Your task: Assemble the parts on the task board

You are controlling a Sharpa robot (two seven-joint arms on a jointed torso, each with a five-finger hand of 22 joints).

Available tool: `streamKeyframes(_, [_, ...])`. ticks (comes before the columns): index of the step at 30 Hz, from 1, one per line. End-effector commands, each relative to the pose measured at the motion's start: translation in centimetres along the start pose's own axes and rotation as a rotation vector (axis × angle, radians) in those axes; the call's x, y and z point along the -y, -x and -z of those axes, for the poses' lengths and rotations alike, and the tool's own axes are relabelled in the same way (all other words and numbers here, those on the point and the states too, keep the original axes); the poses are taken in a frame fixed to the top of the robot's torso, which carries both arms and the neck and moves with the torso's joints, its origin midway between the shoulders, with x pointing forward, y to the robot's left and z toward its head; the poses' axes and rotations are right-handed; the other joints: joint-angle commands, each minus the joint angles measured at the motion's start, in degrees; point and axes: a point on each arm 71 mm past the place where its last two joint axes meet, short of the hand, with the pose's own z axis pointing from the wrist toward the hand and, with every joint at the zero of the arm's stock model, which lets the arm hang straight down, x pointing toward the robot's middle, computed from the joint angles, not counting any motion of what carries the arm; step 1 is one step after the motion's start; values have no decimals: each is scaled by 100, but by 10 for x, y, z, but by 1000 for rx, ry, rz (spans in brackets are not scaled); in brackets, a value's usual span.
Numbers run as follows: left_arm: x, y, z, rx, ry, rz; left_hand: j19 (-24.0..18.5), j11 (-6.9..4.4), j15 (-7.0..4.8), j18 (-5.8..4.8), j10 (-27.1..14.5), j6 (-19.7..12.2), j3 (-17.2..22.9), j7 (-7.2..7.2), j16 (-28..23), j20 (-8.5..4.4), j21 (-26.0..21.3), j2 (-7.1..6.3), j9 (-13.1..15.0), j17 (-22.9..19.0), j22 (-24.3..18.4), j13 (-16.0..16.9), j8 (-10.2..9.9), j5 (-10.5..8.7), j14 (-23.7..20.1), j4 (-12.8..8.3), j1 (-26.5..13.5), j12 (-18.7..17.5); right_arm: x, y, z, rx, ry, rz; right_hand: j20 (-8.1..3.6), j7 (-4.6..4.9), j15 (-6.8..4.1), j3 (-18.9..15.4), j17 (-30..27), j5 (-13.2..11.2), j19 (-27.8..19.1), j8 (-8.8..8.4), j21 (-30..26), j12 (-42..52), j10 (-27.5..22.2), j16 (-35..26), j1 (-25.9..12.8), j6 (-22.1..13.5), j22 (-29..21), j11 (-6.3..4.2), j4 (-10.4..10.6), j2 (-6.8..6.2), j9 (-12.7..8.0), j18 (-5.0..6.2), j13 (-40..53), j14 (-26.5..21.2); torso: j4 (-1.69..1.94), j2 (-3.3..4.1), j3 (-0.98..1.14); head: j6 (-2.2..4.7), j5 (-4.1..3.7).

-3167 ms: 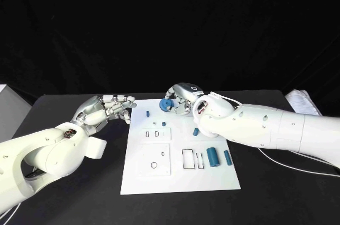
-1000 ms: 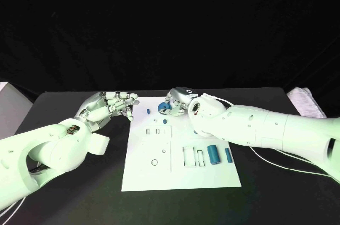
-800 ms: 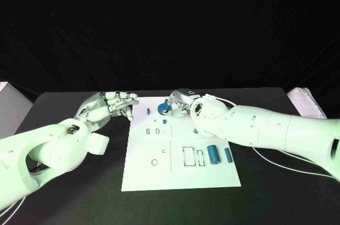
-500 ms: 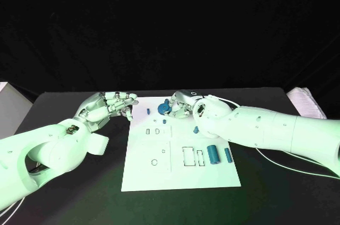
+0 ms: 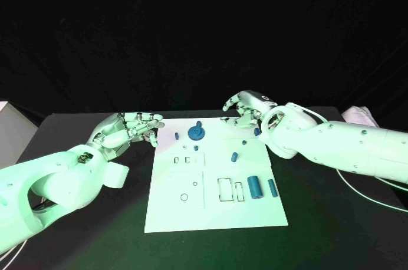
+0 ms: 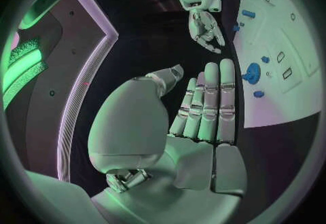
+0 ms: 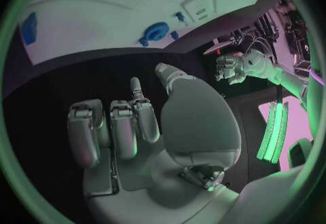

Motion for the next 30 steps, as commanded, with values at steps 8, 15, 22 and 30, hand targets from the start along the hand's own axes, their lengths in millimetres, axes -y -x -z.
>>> streamKeyframes(8, [1,-1,-1,-16,-10,2,-31,-11,9,81,-22,-34,31,4,38,-3,16,25,6,-6,7,5,-21,0,-43,-2,-38,-9,52,18,22,-114,23,-94,-2,10,-26,-3,1464,-397,610,-72,31,-103,15,7,639,-10,1506,8,-360,-194,-24,-82,914,585,-39,-3,33,24,-87])
streamKeyframes(15, [1,-1,-1,-17,-10,2,-34,-12,9,81,-20,-33,32,2,39,-3,20,24,7,-7,9,6,-20,-1,-44,-5,-36,-8,82,13,32,-143,-19,-52,-15,5,-35,-13,1471,-377,610,-102,31,-141,-13,10,784,-43,1506,0,-433,-217,-36,-82,887,587,-41,4,32,11,-102])
streamKeyframes(22, [0,-1,-2,-18,-10,3,-34,-12,9,81,-20,-33,32,2,39,-3,20,24,7,-7,9,6,-20,-1,-44,-5,-36,-8,98,4,38,-172,-53,-22,-14,6,-29,-32,1475,-366,610,-120,31,-142,-15,12,799,-69,1506,-3,-440,-231,-43,-82,886,588,-30,-2,20,-21,-100])
streamKeyframes(30, [0,0,-2,-18,-10,2,-34,-12,9,81,-20,-33,32,2,39,-3,20,24,7,-7,9,6,-20,-1,-44,-5,-36,-8,105,-1,36,-166,-77,-4,-9,13,-18,-47,1484,-338,610,-133,31,-140,-12,16,795,-86,1506,0,-429,-220,-48,-82,889,591,-24,-4,11,-36,-93])
